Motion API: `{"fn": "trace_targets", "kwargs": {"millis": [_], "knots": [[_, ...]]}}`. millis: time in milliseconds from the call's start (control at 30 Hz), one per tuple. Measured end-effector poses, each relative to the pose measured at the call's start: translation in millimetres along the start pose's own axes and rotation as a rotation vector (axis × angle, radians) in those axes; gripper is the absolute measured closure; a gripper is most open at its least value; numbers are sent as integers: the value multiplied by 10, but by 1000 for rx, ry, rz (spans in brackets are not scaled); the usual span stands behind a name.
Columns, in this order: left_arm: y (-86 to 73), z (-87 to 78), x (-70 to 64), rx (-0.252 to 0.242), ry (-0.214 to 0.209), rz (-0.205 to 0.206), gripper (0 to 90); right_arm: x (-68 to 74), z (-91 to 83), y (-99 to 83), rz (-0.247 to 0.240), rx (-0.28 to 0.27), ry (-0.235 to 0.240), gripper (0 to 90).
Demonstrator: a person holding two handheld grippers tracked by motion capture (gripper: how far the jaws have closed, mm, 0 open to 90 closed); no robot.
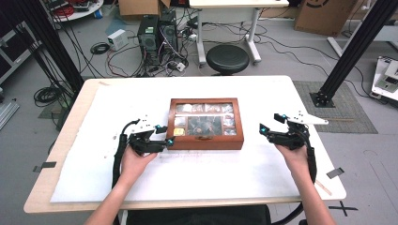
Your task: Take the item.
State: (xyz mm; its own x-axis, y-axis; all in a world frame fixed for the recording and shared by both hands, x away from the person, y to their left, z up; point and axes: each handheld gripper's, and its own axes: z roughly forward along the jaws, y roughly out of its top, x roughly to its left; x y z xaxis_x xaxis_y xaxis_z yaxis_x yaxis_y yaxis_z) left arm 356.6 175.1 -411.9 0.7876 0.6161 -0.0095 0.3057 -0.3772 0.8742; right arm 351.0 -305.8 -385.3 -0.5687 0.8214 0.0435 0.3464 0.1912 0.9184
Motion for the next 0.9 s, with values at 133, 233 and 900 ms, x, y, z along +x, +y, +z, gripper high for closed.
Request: {"fn": "trace_targets", "kwargs": {"millis": [133, 233, 900], "knots": [[-24, 16, -1, 65, -10, -25, 358, -7, -6, -1, 0, 0, -1, 224], [-55, 63, -4, 129, 5, -26, 350, -12, -4, -4, 5, 0, 2, 224], [-9, 36, -29, 120, 34, -16, 454, 1, 15, 4, -5, 2, 2, 228]]}}
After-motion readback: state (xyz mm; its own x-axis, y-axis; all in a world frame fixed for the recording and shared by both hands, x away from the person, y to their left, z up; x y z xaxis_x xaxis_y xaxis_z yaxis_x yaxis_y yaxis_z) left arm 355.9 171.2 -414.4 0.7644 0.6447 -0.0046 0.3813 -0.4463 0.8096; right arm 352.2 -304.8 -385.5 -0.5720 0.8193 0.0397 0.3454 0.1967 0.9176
